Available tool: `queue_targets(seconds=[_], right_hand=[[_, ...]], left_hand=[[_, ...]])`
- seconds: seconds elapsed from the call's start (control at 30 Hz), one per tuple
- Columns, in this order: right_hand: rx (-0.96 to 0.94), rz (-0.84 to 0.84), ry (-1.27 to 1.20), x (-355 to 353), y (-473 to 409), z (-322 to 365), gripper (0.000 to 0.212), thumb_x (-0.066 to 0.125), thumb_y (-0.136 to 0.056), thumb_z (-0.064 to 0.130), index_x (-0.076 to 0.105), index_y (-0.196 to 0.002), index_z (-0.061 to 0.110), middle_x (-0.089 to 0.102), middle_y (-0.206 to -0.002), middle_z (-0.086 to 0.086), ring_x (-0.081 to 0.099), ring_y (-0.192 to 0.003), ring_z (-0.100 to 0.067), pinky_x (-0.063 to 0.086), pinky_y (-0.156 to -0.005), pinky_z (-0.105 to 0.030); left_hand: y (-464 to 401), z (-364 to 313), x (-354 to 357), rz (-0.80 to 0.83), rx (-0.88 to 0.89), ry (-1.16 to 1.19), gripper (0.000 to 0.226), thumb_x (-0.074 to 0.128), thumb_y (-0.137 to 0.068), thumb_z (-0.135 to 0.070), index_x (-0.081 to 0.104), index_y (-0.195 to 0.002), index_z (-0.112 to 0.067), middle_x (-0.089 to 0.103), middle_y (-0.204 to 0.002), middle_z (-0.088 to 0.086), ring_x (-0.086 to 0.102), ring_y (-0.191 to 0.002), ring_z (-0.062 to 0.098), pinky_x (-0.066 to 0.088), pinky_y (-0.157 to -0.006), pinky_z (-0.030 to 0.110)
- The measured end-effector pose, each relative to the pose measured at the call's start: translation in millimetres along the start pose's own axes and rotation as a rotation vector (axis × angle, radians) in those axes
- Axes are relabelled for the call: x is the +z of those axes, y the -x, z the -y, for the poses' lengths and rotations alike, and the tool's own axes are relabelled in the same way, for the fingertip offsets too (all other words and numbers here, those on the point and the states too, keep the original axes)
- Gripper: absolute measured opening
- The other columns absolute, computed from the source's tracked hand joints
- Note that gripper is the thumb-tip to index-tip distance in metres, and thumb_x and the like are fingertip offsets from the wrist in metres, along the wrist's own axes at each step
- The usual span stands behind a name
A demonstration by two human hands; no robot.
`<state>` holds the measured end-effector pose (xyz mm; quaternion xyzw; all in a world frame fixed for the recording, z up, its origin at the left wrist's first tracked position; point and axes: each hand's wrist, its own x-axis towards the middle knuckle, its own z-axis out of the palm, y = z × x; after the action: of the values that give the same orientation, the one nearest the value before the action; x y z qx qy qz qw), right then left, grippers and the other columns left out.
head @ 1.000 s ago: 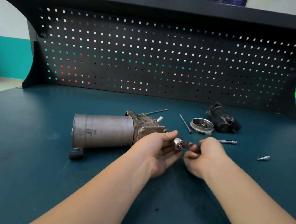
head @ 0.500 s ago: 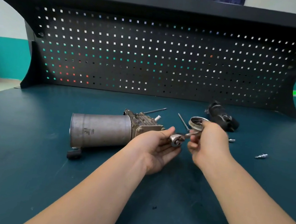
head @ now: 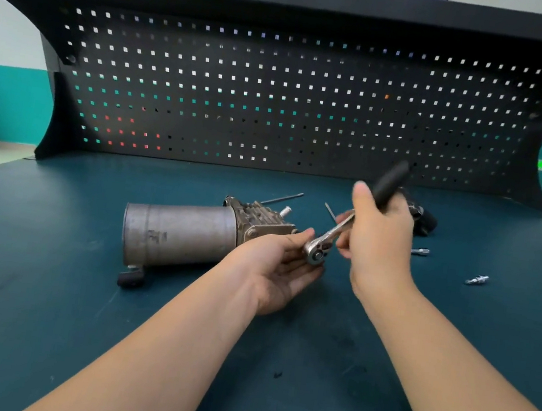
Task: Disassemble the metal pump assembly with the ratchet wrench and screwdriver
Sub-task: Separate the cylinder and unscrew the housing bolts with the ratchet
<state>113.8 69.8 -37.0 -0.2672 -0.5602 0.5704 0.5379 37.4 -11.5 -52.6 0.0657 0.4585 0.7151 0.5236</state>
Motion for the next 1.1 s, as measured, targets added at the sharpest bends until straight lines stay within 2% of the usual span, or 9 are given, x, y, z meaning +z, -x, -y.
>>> queue_targets(seconds=[0.1, 0.17, 0.33, 0.43, 0.53, 0.67, 0.73, 0.93, 1.1], right_hand=[[0.624, -0.123, -0.339, -6, -7, -15, 0.01, 0.041, -0.097, 0.015, 0.05, -0.098, 0.011, 0.052, -0.069, -0.006, 0.042, -0.039, -0.005, 0.024, -0.031, -0.01], [0.669, -0.139, -0.385, -8, -6, -16, 0.01, 0.043, -0.097, 0.015, 0.049, -0.089, 0.011, 0.053, -0.072, -0.006, 0.042, -0.042, -0.005, 0.024, -0.032, -0.01], [-0.422, 0.222, 0.159, 2, 8, 2, 0.013, 0.064, -0.083, 0.036, 0.054, -0.08, 0.029, 0.056, -0.061, -0.004, 0.053, -0.05, -0.018, 0.043, -0.045, -0.03], [-0.611, 0.29, 0.297, 7, 18, 1, 0.014, 0.063, -0.084, 0.039, 0.051, -0.083, 0.03, 0.055, -0.064, 0.0, 0.054, -0.058, -0.016, 0.047, -0.056, -0.033], [-0.314, 0.11, 0.115, 4, 9, -2, 0.014, 0.06, -0.089, 0.031, 0.051, -0.081, 0.027, 0.056, -0.057, 0.004, 0.051, -0.043, -0.01, 0.041, -0.043, -0.025], [0.575, -0.103, -0.389, -8, -8, -15, 0.009, 0.048, -0.097, 0.018, 0.049, -0.091, 0.012, 0.053, -0.073, -0.006, 0.044, -0.035, -0.003, 0.026, -0.03, -0.011], [0.657, -0.12, -0.39, -10, -9, -16, 0.013, 0.046, -0.097, 0.016, 0.047, -0.085, 0.011, 0.052, -0.075, -0.007, 0.046, -0.044, -0.004, 0.026, -0.031, -0.01], [-0.722, 0.267, 0.425, 1, 15, 0, 0.012, 0.06, -0.083, 0.039, 0.051, -0.085, 0.031, 0.054, -0.064, 0.006, 0.051, -0.059, -0.01, 0.044, -0.058, -0.026], [-0.603, 0.257, 0.352, 6, 23, 1, 0.026, 0.065, -0.081, 0.043, 0.046, -0.078, 0.026, 0.056, -0.065, -0.002, 0.054, -0.056, -0.017, 0.048, -0.057, -0.037]], left_hand=[[0, 3, 3, -0.016, 0.017, -0.01, 0.016, 0.068, -0.083, -0.011, 0.061, -0.078, 0.002, 0.065, -0.072, 0.013, 0.062, -0.071, 0.02, 0.052, -0.068, 0.034], [-1, 4, 3, -0.022, 0.006, -0.023, 0.015, 0.068, -0.083, -0.011, 0.061, -0.078, 0.001, 0.065, -0.071, 0.013, 0.062, -0.071, 0.019, 0.053, -0.067, 0.033], [1, 4, -1, 0.051, -0.004, -0.031, 0.024, 0.069, -0.083, -0.016, 0.069, -0.064, -0.001, 0.068, -0.057, 0.008, 0.067, -0.062, 0.019, 0.058, -0.051, 0.03], [-1, 3, -4, 0.052, -0.008, -0.005, 0.035, 0.065, -0.086, -0.011, 0.067, -0.052, 0.0, 0.066, -0.055, 0.01, 0.068, -0.051, 0.019, 0.058, -0.049, 0.032], [0, 3, -1, 0.041, 0.018, -0.028, 0.016, 0.065, -0.086, -0.011, 0.065, -0.075, 0.001, 0.068, -0.063, 0.011, 0.067, -0.06, 0.02, 0.058, -0.057, 0.032], [-3, 5, 1, 0.026, 0.025, -0.048, 0.013, 0.065, -0.086, -0.012, 0.061, -0.082, 0.0, 0.067, -0.07, 0.012, 0.064, -0.069, 0.019, 0.055, -0.066, 0.032], [-3, 6, 1, 0.013, 0.011, -0.063, 0.012, 0.064, -0.086, -0.01, 0.06, -0.08, -0.001, 0.067, -0.069, 0.012, 0.063, -0.07, 0.019, 0.054, -0.066, 0.031], [-3, 10, 2, 0.094, 0.044, -0.092, 0.039, 0.057, -0.091, -0.016, 0.067, -0.055, -0.008, 0.063, -0.051, 0.001, 0.065, -0.057, 0.011, 0.056, -0.061, 0.024], [-1, 6, -1, 0.038, 0.046, -0.038, 0.023, 0.059, -0.09, -0.008, 0.062, -0.068, -0.003, 0.063, -0.05, 0.004, 0.064, -0.051, 0.013, 0.057, -0.055, 0.025]])
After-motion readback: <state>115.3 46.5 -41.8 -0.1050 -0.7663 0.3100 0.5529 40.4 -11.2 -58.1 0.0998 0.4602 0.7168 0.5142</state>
